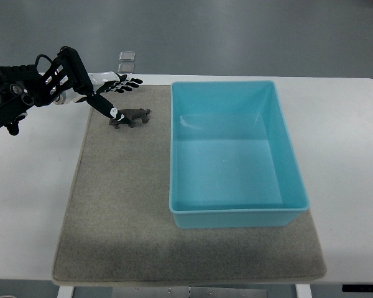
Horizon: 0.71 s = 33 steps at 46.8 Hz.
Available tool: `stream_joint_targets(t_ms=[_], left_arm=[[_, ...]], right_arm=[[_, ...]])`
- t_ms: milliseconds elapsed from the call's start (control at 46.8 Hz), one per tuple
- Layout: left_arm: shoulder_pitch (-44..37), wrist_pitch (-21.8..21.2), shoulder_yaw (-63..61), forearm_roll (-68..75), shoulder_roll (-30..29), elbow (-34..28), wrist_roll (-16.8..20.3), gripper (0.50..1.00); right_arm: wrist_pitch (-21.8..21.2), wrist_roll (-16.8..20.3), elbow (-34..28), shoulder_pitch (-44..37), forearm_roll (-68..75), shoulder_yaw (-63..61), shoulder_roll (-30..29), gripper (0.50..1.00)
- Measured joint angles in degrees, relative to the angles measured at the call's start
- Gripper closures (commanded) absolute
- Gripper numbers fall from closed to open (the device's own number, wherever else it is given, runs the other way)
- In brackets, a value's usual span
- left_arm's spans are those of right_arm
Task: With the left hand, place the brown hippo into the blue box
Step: 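Reach the left hand forward and lower it over the brown hippo, then close the left hand fingers around the brown hippo and lift it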
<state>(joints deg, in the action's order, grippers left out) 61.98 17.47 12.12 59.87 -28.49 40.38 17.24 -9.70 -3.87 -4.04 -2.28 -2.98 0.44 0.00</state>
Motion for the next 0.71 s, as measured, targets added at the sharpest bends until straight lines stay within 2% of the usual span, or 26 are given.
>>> stream_joint_targets(t_ms=[86,150,620,706], left_arm=[[-0.2,-4.9,0.0,4.8,0.0,0.9,0.0,0.519],[-0.5,-7.1,0.0,7.0,0.0,1.4,0.0,0.521],[-1.8,-7.5,-0.1,7.7,0.0,3.4,-0.2,0.527],[-1.8,-7.5,-0.1,7.8,0.1,3.4,-0.1,0.546]], right_arm=[[0.0,0.0,0.0,0.0,0.0,0.0,0.0,0.564],[0.0,0.0,0.0,0.0,0.0,0.0,0.0,0.564],[0.0,0.0,0.0,0.0,0.0,0.0,0.0,0.564],[0.0,0.0,0.0,0.0,0.0,0.0,0.0,0.564]])
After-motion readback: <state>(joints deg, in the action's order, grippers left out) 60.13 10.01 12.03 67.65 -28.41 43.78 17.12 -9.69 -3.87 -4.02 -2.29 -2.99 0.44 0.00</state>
